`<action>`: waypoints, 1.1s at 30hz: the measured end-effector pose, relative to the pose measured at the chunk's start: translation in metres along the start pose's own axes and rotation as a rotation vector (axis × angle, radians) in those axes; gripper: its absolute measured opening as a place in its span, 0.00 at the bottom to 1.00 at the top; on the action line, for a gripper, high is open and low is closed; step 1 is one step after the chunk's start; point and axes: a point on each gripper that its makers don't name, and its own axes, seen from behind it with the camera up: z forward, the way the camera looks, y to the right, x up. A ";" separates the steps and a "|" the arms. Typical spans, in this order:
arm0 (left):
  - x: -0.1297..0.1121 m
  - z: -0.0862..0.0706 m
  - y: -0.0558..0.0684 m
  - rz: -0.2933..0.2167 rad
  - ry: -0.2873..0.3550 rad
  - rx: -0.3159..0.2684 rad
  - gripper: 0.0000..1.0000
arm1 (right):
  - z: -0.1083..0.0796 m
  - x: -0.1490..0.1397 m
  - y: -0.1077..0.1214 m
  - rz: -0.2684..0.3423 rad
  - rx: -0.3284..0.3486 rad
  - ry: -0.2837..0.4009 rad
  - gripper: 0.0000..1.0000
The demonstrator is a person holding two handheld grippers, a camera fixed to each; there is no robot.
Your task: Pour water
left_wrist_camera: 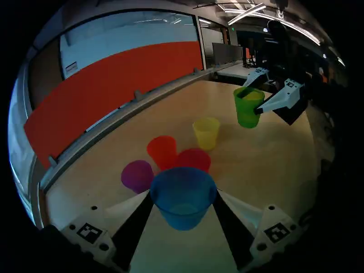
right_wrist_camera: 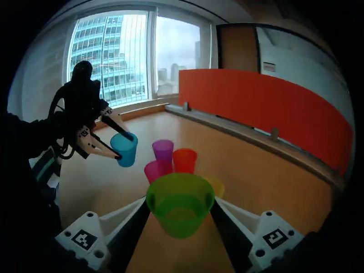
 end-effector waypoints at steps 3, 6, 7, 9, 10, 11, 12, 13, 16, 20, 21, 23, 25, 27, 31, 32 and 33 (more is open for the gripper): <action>-0.008 0.006 0.003 0.009 -0.032 -0.012 0.88 | 0.004 -0.008 0.001 -0.011 -0.002 -0.024 0.91; -0.014 0.011 0.005 0.015 -0.055 -0.023 0.88 | 0.008 -0.014 0.002 -0.010 0.002 -0.043 0.91; -0.016 0.013 0.005 0.015 -0.063 -0.026 0.88 | 0.009 -0.017 0.002 -0.008 0.004 -0.050 0.91; -0.021 0.016 0.005 0.015 -0.076 -0.032 0.88 | 0.011 -0.021 0.001 -0.006 0.009 -0.062 0.91; -0.023 0.018 0.005 0.014 -0.082 -0.033 0.88 | 0.012 -0.024 0.002 -0.008 0.009 -0.069 0.91; -0.024 0.019 0.004 0.014 -0.088 -0.034 0.88 | 0.012 -0.026 0.002 -0.009 0.010 -0.076 0.91; -0.026 0.021 0.004 0.013 -0.094 -0.035 0.88 | 0.013 -0.028 0.002 -0.011 0.010 -0.082 0.91; -0.028 0.023 0.004 0.011 -0.099 -0.038 0.88 | 0.014 -0.031 0.002 -0.013 0.010 -0.089 0.90; -0.033 0.028 0.004 0.007 -0.111 -0.044 0.88 | 0.016 -0.037 0.003 -0.015 0.010 -0.106 0.91; -0.039 0.033 0.005 0.003 -0.126 -0.050 0.88 | 0.018 -0.044 0.003 -0.011 0.013 -0.122 0.91; -0.041 0.034 0.005 0.002 -0.129 -0.052 0.88 | 0.019 -0.045 0.003 -0.010 0.013 -0.125 0.91; -0.045 0.037 0.005 0.000 -0.134 -0.054 0.88 | 0.020 -0.048 0.004 -0.009 0.012 -0.131 0.91; -0.048 0.039 0.006 -0.005 -0.138 -0.057 0.88 | 0.020 -0.051 0.005 -0.007 0.011 -0.136 0.91; -0.051 0.041 0.007 -0.010 -0.141 -0.061 0.88 | 0.022 -0.052 0.005 -0.006 0.010 -0.140 0.91; -0.056 0.044 0.008 -0.022 -0.141 -0.066 0.88 | 0.024 -0.054 0.005 -0.002 0.013 -0.144 0.91; -0.056 0.044 0.007 -0.023 -0.139 -0.066 0.88 | 0.024 -0.055 0.004 -0.001 0.014 -0.144 0.90; -0.056 0.044 0.007 -0.025 -0.137 -0.066 0.88 | 0.025 -0.055 0.004 0.000 0.014 -0.145 0.90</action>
